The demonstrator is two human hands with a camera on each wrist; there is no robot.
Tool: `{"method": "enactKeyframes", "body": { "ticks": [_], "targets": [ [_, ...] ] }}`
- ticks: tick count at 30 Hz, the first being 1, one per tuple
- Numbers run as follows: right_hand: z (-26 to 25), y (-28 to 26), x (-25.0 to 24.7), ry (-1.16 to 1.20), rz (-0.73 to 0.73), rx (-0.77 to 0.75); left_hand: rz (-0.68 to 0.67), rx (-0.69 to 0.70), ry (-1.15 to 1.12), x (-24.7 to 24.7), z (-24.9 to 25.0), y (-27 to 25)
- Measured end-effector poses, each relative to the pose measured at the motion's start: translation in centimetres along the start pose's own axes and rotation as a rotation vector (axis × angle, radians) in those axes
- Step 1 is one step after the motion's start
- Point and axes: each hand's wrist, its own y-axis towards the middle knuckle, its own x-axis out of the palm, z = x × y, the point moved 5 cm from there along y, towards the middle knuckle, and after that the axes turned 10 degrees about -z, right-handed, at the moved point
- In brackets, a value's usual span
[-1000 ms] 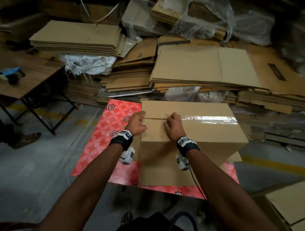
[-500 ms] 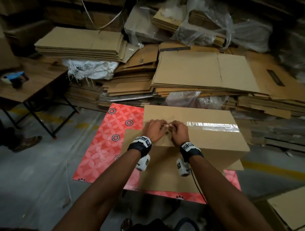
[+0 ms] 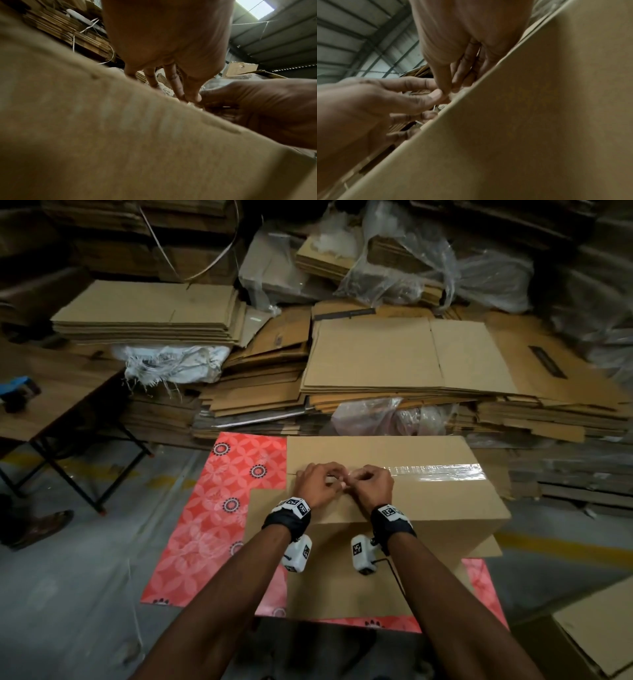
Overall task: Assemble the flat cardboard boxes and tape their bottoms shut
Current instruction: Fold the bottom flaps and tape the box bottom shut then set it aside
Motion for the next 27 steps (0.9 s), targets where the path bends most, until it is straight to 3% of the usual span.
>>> {"method": "enactKeyframes", "body": {
  "ticks": [3, 5, 8, 11, 15, 19, 24, 27],
  "targets": [
    [0.2, 0.1, -0.1, -0.008, 0.019, -0.008, 0.012, -0.006, -0.019, 0.1, 0.0, 0.0],
    [-0.1, 0.0, -0.2, -0.119, 0.033, -0.093, -0.014, -0.006, 0.025, 0.2, 0.3, 0.1],
    [-1.1, -0.6, 0.5, -0.277, -0.086, -0.272, -0.038, -0.003, 0.102, 0.1, 0.0, 0.1],
    [-1.2, -0.8, 0.8, -0.544, -0.162, -0.334, -0.087, -0.006, 0.109, 0.0, -1.2, 0.3],
    [-1.5, 0.1, -1.3, -0.628, 0.014, -0.142, -0.134, 0.031, 0.11, -0.1, -1.8, 0.3],
    [-1.3, 0.9, -2.4, -0.566, 0.059, 0.082, -0.178, 0.041, 0.142, -0.2, -1.7, 0.3],
    [-0.8, 1.4, -2.7, -0.322, 0.017, 0.021, -0.196, 0.038, 0.13, -0.2, -2.0, 0.3],
    [-0.7, 1.5, -1.9, -0.496, -0.089, -0.152, -0.205, 0.027, 0.175, -0.5, -1.2, 0.1]
  ]
}}
